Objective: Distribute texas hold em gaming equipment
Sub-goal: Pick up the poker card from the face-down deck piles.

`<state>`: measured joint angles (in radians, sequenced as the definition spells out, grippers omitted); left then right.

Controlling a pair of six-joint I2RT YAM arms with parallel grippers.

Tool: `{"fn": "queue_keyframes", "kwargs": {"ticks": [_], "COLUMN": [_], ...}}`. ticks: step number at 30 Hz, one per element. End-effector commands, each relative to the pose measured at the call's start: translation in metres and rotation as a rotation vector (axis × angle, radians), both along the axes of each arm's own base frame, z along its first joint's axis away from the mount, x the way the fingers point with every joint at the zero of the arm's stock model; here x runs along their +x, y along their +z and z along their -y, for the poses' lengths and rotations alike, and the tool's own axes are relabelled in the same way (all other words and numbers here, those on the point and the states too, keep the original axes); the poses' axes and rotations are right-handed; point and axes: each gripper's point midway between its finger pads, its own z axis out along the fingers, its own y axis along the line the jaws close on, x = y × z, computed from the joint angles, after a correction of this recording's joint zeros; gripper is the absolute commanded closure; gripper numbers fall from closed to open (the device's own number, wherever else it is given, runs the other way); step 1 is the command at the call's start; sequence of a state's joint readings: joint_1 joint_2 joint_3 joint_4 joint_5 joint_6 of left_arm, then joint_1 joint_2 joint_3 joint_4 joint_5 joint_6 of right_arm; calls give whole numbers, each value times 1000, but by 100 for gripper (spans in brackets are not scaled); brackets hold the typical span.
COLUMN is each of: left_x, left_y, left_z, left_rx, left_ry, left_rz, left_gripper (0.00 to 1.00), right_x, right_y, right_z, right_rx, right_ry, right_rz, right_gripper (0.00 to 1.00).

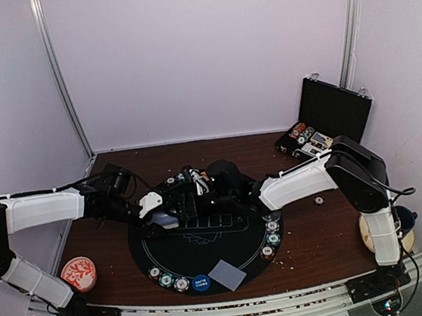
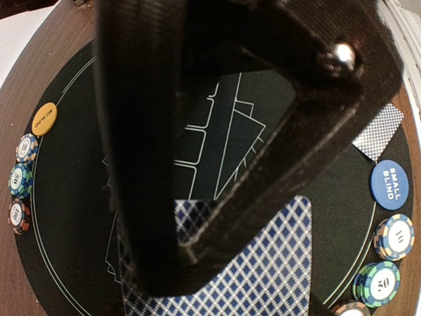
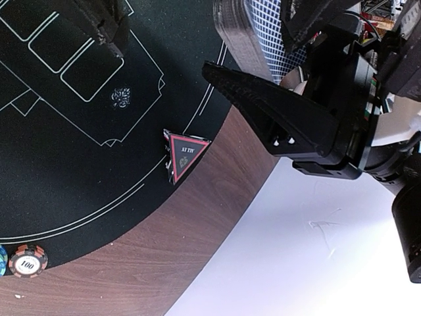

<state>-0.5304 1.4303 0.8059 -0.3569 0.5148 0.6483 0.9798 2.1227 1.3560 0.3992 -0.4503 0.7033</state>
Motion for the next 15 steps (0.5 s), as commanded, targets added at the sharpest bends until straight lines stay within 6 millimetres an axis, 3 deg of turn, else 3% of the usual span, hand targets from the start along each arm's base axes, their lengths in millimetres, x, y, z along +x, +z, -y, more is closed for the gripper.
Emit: {"fn": "queue_keyframes", "kwargs": {"ticks": [1, 7, 15], "left_x": [0, 0, 0], "left_y": [9, 8, 8], "left_z": [5, 5, 5], "left_rx": [-35, -33, -33], "left_ry": [-22, -23, -24], "left_rz": [28, 25, 28], "left_gripper": [89, 89, 89], "right_x": [-2, -1, 8], "right_y": [-7, -22, -29], "right_z": [-7, -13, 1], "right_rx": [-28, -45, -121], "right_ry": [14, 20, -26], "right_rz": [5, -24, -4], "right_gripper": [21, 25, 50]}}
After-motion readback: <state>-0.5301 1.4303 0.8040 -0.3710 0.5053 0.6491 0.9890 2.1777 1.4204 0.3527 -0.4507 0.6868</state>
